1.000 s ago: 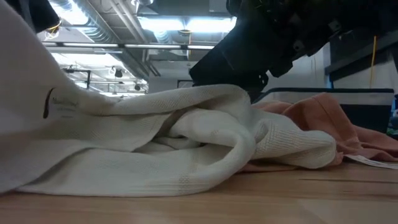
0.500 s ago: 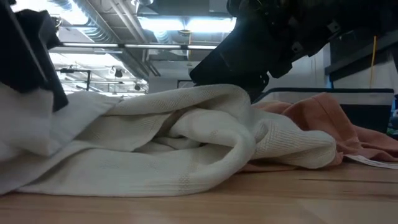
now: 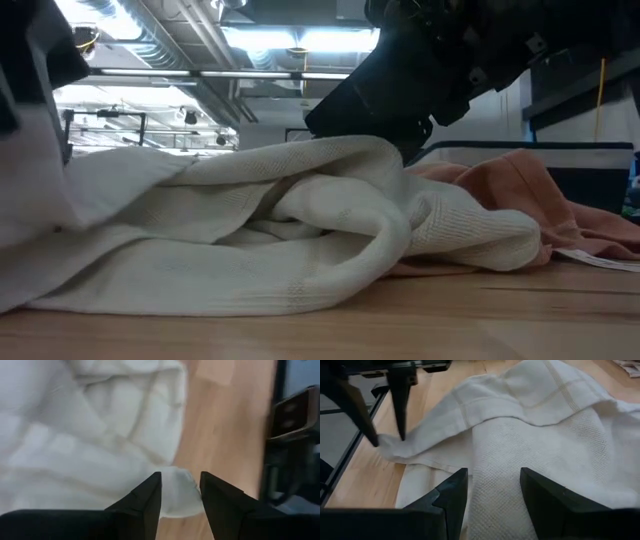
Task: Fold towel
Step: Fold the white towel on the table
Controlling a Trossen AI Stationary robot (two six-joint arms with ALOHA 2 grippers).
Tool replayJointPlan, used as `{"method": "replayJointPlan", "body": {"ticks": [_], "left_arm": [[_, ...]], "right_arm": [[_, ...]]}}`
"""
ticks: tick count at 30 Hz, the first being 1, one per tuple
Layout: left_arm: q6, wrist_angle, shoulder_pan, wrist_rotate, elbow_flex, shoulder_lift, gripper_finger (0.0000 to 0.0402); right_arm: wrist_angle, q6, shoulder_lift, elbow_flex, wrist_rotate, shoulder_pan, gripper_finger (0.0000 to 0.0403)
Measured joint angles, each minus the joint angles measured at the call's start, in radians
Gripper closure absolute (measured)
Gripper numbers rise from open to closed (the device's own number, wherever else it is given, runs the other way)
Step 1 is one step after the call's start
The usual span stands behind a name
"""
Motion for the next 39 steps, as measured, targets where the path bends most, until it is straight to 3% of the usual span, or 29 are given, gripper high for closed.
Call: {"method": "replayJointPlan", "body": {"ticks": [5,12,16,22,26,30,35,37,39], "left_arm": [[-0.013,-0.033,0.003,0.000,0.000,0.000,0.0284],[0.024,-0.034,0.000,0.027,0.000,0.000,0.0381],[0.044,-0.062,-0.014,0.026,0.000,-0.002,0.0395],[-0.060,-0.452,-0.094,0.004,0.127,-0.062,0.0399],[-0.189,-0.763,-0.178,-0.103,0.255,-0.106,0.0399],[-0.304,-0.941,-0.282,-0.221,0.339,-0.137,0.0400],[-0.463,-1.024,-0.405,-0.330,0.360,-0.137,0.0400],[-0.528,-1.025,-0.449,-0.367,0.341,-0.137,0.0400],[-0.620,-1.037,-0.490,-0.400,0.317,-0.137,0.0400]], "right_arm": [[0.000,0.000,0.000,0.000,0.000,0.000,0.0219],[-0.002,-0.001,0.000,0.000,0.000,0.000,0.0219],[-0.009,-0.003,0.000,0.000,0.000,0.000,0.0219],[-0.024,-0.032,-0.032,0.009,-0.025,0.001,0.0219],[-0.032,-0.199,-0.064,0.056,-0.019,0.000,0.0219],[-0.037,-0.543,-0.067,0.115,0.090,-0.002,0.0219],[-0.095,-0.840,-0.068,0.155,0.238,-0.054,0.0219],[-0.118,-0.865,-0.068,0.163,0.230,-0.102,0.0219],[-0.137,-0.866,-0.068,0.167,0.146,-0.159,0.0219]]}}
